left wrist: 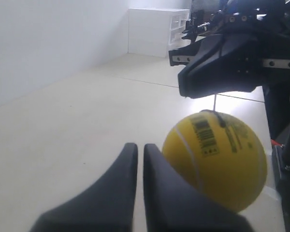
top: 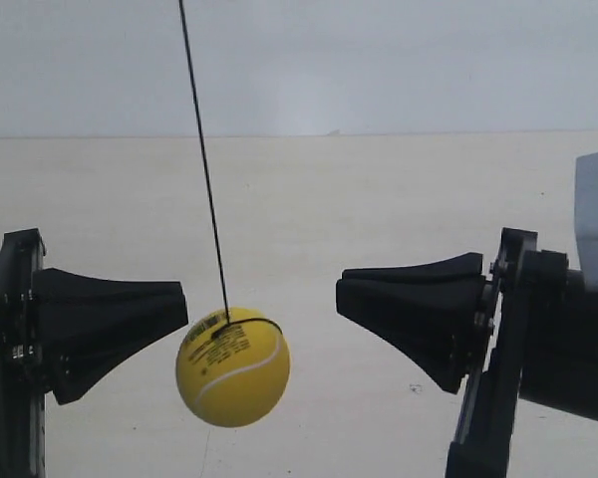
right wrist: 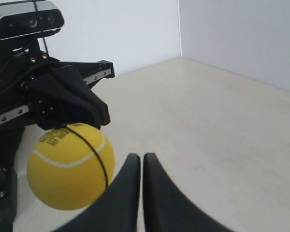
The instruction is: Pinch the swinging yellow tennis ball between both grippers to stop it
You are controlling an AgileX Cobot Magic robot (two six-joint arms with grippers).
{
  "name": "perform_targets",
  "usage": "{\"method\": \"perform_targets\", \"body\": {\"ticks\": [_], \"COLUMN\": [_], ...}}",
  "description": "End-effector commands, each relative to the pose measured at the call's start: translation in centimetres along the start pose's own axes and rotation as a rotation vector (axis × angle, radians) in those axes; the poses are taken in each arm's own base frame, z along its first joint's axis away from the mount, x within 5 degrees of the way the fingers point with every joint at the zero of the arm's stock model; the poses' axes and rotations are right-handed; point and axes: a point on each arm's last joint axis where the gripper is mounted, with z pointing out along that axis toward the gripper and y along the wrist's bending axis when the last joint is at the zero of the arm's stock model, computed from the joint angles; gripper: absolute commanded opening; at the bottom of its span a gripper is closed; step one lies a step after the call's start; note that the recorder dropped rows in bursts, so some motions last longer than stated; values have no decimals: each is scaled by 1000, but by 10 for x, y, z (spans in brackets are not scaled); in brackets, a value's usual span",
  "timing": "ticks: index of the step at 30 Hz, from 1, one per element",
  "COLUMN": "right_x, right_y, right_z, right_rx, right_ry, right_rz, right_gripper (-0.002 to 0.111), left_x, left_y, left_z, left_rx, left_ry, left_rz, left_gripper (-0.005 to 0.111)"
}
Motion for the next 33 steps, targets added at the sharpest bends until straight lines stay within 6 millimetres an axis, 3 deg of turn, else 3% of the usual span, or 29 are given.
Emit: {"method": "perform_targets", "body": {"ticks": [1,17,25,33], "right_x": [-1,6,1,0], "right_y": [1,11,4,3], "right_z": [1,0,0,0], "right_rx": [-11,-119,-44,-38], "right_ry": [7,79,22,16], "right_rz": [13,13,8,13], "right_gripper": [0,0,0,0], "left_x": [-1,1,0,8], "left_y": [-5,-9,3,7], "left_z": [1,1,2,7], "left_rx": [61,110,-21,2], "left_ry": [-3,21,-3,-1], "left_rz": [-3,-5,12,-24], "left_gripper": [5,5,5,5]}}
